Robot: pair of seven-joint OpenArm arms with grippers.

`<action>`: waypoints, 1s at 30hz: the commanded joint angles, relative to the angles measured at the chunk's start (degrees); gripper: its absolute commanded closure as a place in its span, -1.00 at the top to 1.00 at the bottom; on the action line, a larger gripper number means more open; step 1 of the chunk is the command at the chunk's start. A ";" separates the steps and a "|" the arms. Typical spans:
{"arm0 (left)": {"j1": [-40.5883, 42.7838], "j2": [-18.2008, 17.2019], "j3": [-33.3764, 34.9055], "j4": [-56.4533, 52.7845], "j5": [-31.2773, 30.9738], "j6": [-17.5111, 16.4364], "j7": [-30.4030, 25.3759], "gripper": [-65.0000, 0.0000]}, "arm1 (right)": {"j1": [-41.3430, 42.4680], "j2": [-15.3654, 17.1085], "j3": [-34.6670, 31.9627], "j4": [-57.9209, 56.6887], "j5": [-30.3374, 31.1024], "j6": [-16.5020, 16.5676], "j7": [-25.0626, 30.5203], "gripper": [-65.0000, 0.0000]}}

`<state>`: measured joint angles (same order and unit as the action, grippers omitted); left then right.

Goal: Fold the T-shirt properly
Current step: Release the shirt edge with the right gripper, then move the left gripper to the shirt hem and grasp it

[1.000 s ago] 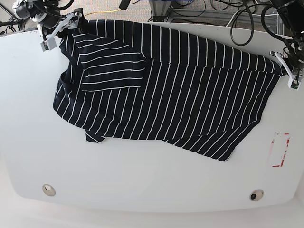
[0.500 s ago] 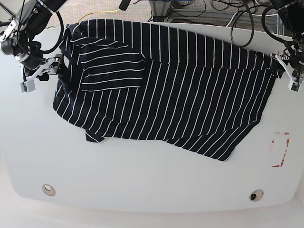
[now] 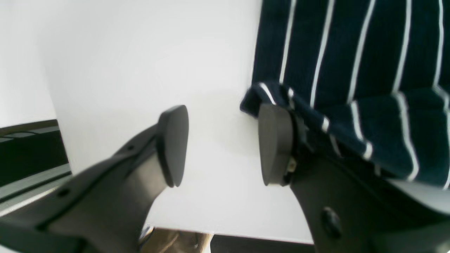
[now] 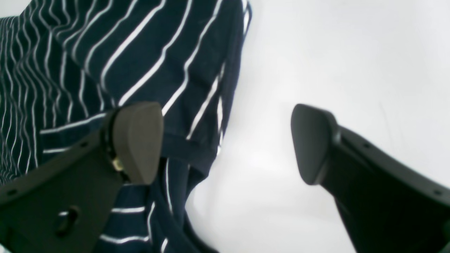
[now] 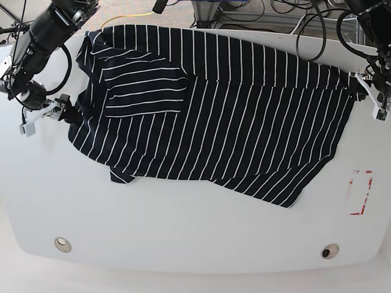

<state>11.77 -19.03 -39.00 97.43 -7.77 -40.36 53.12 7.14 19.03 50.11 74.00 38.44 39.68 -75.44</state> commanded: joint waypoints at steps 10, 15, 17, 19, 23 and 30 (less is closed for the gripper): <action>-5.57 -1.15 -3.85 0.99 -0.01 0.36 -0.95 -0.08 | 7.41 1.24 -4.96 -10.66 -6.83 0.32 8.58 0.64; -7.24 -1.15 -5.96 1.08 -0.01 0.36 -0.95 -0.08 | 9.61 1.33 -6.28 -17.25 -6.83 0.32 13.51 0.64; -7.95 -1.15 -6.14 0.81 0.08 0.36 -0.95 -0.08 | 10.23 1.41 -6.55 -18.74 -6.83 0.32 13.59 0.63; -8.39 -1.33 -6.23 0.64 0.08 0.36 -0.95 -0.08 | 10.75 1.41 -6.55 -19.36 -6.83 0.32 13.59 0.63; -8.91 -1.41 -6.23 0.64 0.08 0.36 -0.95 -0.08 | 10.84 1.15 -6.63 -19.36 -6.48 0.32 13.42 0.33; -17.00 -1.41 -5.35 -2.44 0.08 0.36 -0.95 -0.02 | 10.67 1.06 -6.63 -19.27 -6.74 0.32 13.33 -0.60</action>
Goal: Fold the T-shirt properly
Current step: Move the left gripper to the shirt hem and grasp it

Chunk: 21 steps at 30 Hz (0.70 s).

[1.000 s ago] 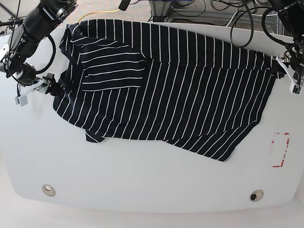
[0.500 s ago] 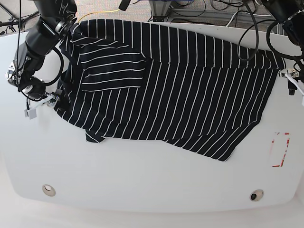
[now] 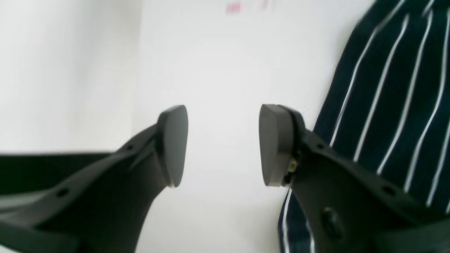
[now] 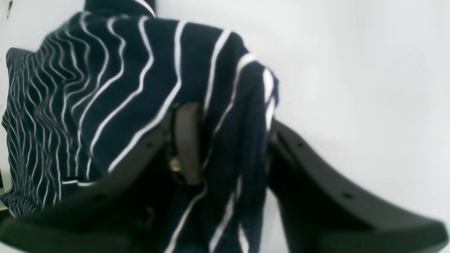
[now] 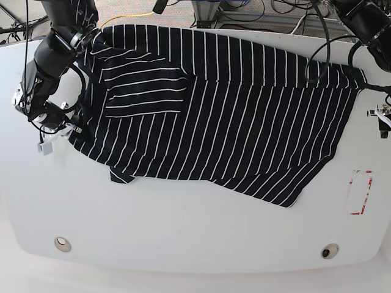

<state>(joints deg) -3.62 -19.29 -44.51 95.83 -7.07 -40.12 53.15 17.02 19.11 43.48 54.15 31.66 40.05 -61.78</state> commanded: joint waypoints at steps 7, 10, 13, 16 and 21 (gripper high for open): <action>-12.43 -0.97 7.11 -9.72 -0.62 6.14 -0.97 0.35 | 0.52 1.06 -0.01 0.57 -0.06 -0.05 -0.33 -1.00; -17.00 -0.80 10.36 -16.75 -1.06 9.74 -1.23 0.47 | 0.52 1.15 -0.01 0.57 -0.06 -0.05 -0.33 -1.00; -21.66 -0.18 12.73 -23.70 -1.15 9.83 -1.32 0.47 | 0.70 0.97 -0.01 0.57 0.12 -0.05 -0.33 -1.00; -24.12 1.66 13.26 -27.83 -0.71 10.36 -3.52 0.48 | 0.61 0.97 -0.01 0.57 0.12 -0.05 -0.33 -1.00; -25.61 2.89 18.89 -37.77 -0.71 12.82 -13.19 0.48 | 0.87 0.80 -0.01 0.57 0.21 -0.05 -0.24 -1.00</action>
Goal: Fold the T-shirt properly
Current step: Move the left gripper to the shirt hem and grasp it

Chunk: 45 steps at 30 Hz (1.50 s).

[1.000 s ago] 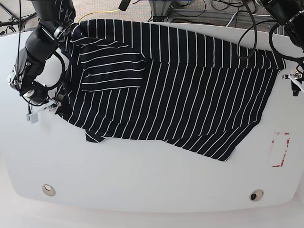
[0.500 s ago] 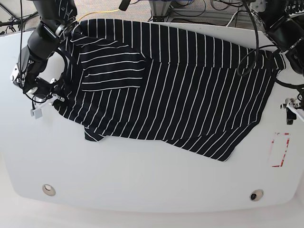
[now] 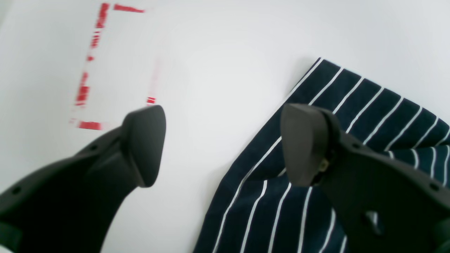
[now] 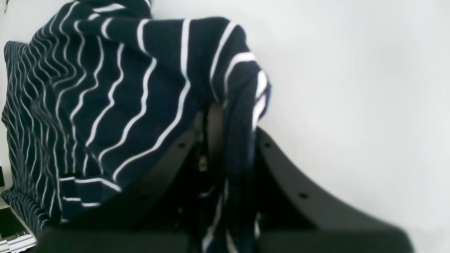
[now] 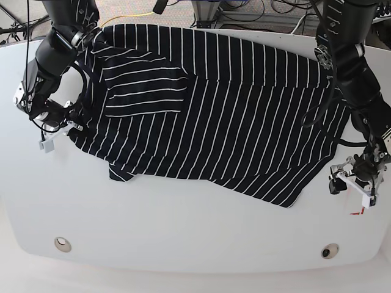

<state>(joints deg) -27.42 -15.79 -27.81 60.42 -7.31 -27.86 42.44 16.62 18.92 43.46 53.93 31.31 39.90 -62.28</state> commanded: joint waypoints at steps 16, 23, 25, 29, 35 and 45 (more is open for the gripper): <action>-7.35 -2.10 16.43 -31.19 -0.73 2.67 -22.79 0.48 | 0.83 1.35 0.10 0.79 0.38 0.10 0.17 -1.00; -7.44 0.89 18.27 -31.28 -0.91 2.58 -23.05 0.49 | 0.83 1.17 0.10 0.79 0.73 0.10 0.17 -1.00; -7.44 2.12 18.27 -31.19 -0.73 2.58 -22.79 0.49 | 0.83 1.17 0.10 0.79 0.56 0.10 0.17 -1.00; -7.79 4.06 18.36 -31.10 -0.56 1.79 -21.12 0.48 | 0.83 1.26 0.01 0.79 0.65 0.10 0.17 -1.00; -8.14 4.32 18.36 -31.19 -0.47 1.26 -21.29 0.37 | 0.83 1.35 0.01 0.79 0.38 0.10 0.17 -1.00; -8.23 4.14 18.10 -31.19 -0.82 1.35 -21.12 -0.99 | 0.83 1.26 -0.08 0.79 0.29 0.10 0.17 -1.00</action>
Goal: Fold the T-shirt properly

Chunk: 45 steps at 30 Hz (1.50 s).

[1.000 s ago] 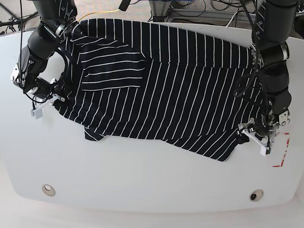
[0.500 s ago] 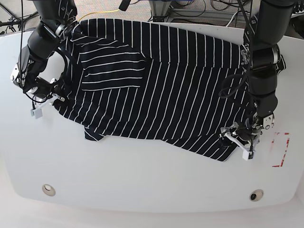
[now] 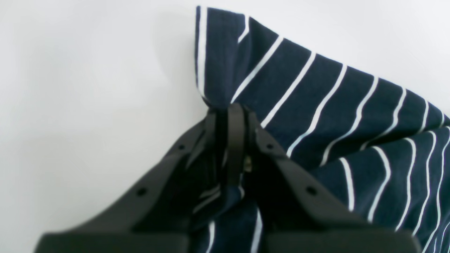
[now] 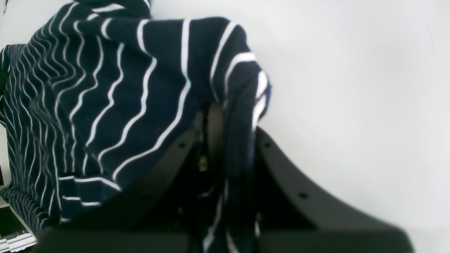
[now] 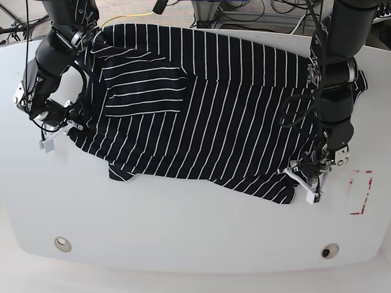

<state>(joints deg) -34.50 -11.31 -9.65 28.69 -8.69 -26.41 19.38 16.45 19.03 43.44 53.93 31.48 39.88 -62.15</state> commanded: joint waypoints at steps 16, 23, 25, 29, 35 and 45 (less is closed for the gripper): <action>3.34 -1.57 -12.37 28.59 0.47 -0.62 16.98 -1.00 | 7.95 1.59 -15.09 20.49 0.12 0.12 -4.71 -1.00; 3.42 -1.74 -12.72 42.92 0.47 -3.96 24.36 -1.00 | 14.63 4.49 -22.83 23.47 0.12 0.12 -5.67 -1.00; 3.07 -1.74 -12.72 45.38 0.47 -4.49 25.06 -1.00 | 17.27 5.02 -24.85 23.39 0.12 0.12 -5.67 -1.00; 2.46 -2.71 -12.72 50.74 0.47 -4.49 27.52 -1.00 | 22.72 6.95 -26.69 23.30 0.12 0.12 -5.85 -1.00; -1.67 -2.80 -15.62 57.77 0.47 -4.49 31.22 -1.00 | 33.09 9.59 -33.64 23.30 0.12 0.12 -5.94 -1.00; -16.97 -6.23 -16.68 64.54 0.64 -4.49 38.34 -1.00 | 52.34 10.91 -36.36 17.14 0.12 0.12 -11.83 -1.00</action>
<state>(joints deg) -48.07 -15.68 -26.15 91.94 -8.49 -31.42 59.24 63.72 28.03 6.66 71.59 32.29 40.05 -74.28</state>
